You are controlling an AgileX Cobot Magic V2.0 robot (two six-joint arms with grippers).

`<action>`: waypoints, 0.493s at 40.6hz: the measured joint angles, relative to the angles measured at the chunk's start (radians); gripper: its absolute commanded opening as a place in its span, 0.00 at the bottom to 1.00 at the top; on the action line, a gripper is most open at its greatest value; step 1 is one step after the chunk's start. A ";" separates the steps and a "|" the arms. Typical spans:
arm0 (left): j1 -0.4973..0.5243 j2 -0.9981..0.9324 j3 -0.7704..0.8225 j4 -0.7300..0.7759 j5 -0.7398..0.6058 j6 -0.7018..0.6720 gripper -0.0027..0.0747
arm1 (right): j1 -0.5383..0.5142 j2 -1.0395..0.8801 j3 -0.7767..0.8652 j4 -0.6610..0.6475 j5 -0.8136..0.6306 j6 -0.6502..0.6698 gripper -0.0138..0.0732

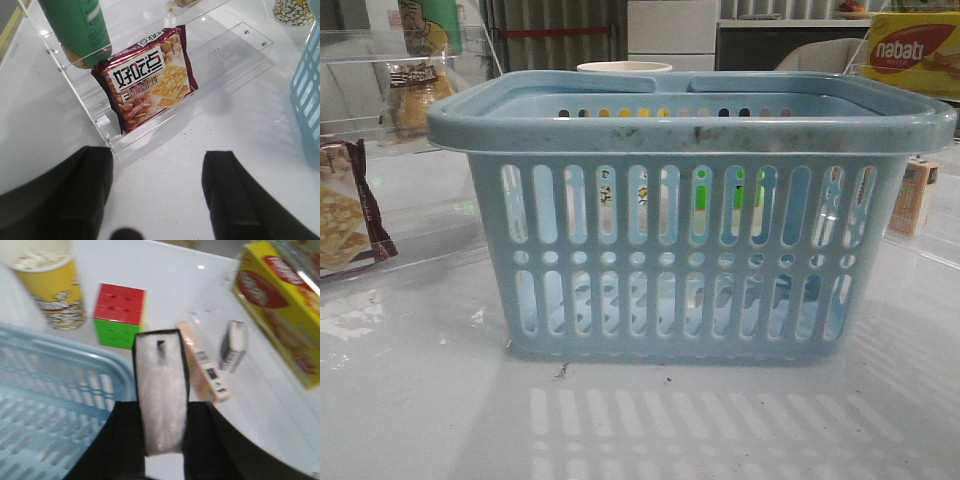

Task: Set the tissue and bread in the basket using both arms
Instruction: 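Carry the tissue pack with the right gripper over the basket and lower it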

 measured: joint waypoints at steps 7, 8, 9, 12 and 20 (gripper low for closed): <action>0.000 0.000 0.000 0.000 0.000 0.000 0.62 | 0.176 0.003 0.098 0.083 -0.042 0.000 0.46; 0.000 0.000 0.000 0.000 0.000 0.000 0.62 | 0.200 0.008 0.114 0.087 -0.054 0.000 0.48; 0.000 0.000 0.000 0.000 0.000 0.000 0.62 | 0.222 0.016 0.136 0.095 -0.072 0.000 0.50; 0.000 0.000 0.000 0.000 0.000 0.000 0.62 | 0.265 0.045 0.190 0.106 -0.126 0.000 0.62; 0.000 0.000 0.000 0.000 0.000 0.000 0.62 | 0.300 0.120 0.245 0.109 -0.255 0.000 0.86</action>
